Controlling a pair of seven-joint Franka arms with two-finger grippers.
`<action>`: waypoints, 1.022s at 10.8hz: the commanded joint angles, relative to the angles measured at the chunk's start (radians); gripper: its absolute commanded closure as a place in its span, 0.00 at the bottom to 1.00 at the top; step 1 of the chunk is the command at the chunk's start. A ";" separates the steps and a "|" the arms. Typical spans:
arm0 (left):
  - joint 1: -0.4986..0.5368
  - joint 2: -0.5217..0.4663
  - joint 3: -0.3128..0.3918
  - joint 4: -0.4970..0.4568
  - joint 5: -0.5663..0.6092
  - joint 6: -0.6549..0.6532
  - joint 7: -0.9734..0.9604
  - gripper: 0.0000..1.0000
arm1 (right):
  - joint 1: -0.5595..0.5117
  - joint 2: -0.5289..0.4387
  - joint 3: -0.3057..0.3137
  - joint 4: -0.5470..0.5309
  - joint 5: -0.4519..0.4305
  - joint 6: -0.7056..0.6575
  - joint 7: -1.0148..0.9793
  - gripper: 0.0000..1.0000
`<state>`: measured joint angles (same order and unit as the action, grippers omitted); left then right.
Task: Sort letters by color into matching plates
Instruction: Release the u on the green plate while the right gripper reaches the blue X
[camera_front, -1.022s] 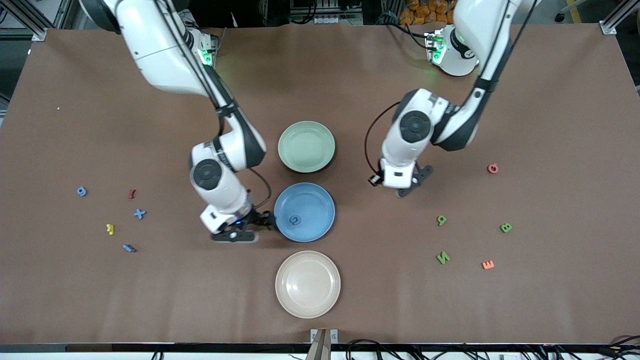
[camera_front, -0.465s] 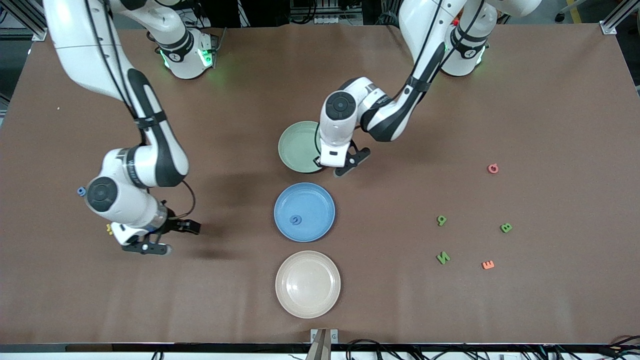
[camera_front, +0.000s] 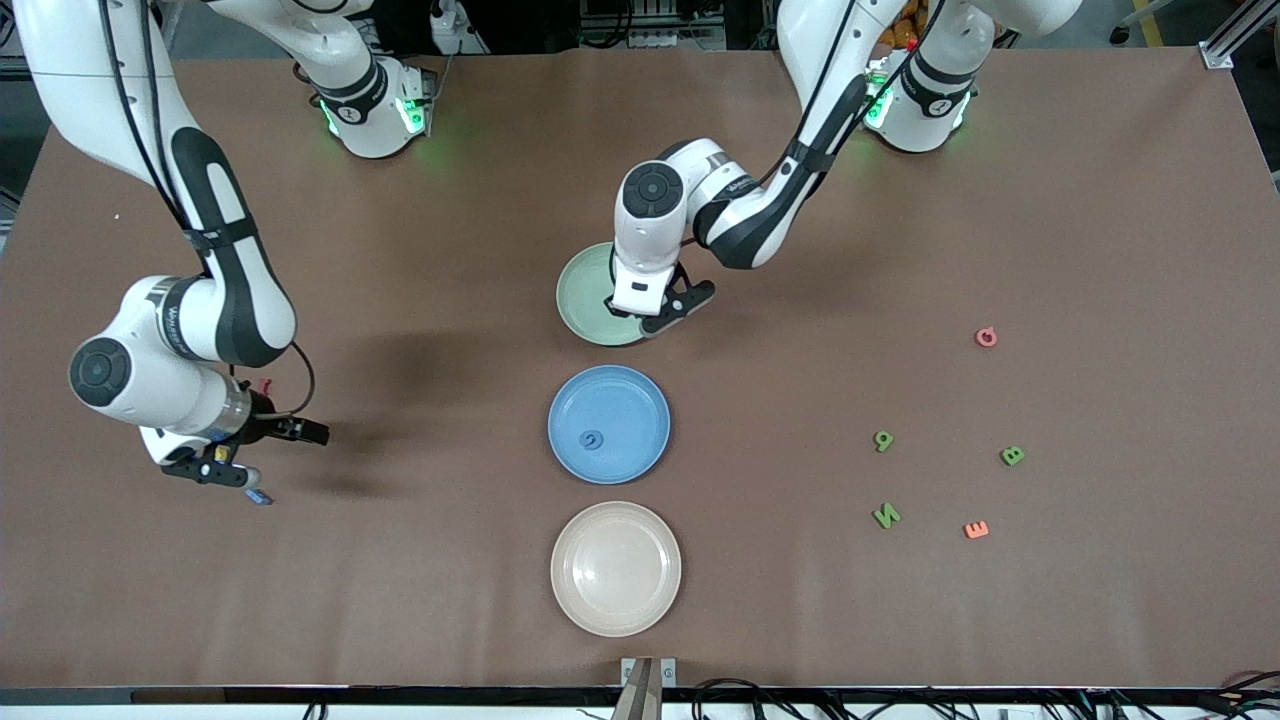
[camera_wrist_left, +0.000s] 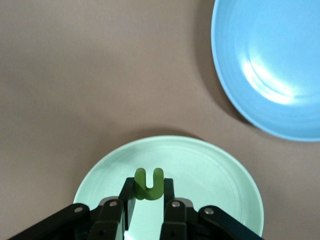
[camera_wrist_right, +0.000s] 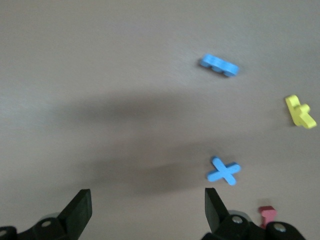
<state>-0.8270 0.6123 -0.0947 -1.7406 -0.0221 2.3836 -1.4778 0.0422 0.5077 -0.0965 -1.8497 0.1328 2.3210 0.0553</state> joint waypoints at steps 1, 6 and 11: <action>-0.035 0.020 0.013 0.026 -0.003 -0.020 0.002 0.01 | -0.068 -0.058 0.021 -0.167 -0.007 0.156 -0.086 0.00; -0.017 0.003 0.084 0.026 0.019 -0.061 0.002 0.00 | -0.130 -0.044 0.020 -0.181 -0.007 0.169 -0.153 0.00; 0.170 -0.029 0.161 0.026 0.088 -0.064 0.155 0.00 | -0.134 0.005 0.021 -0.181 -0.002 0.230 -0.153 0.00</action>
<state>-0.7608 0.6155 0.0710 -1.7217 0.0404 2.3461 -1.3961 -0.0727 0.5027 -0.0931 -2.0152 0.1331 2.5152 -0.0887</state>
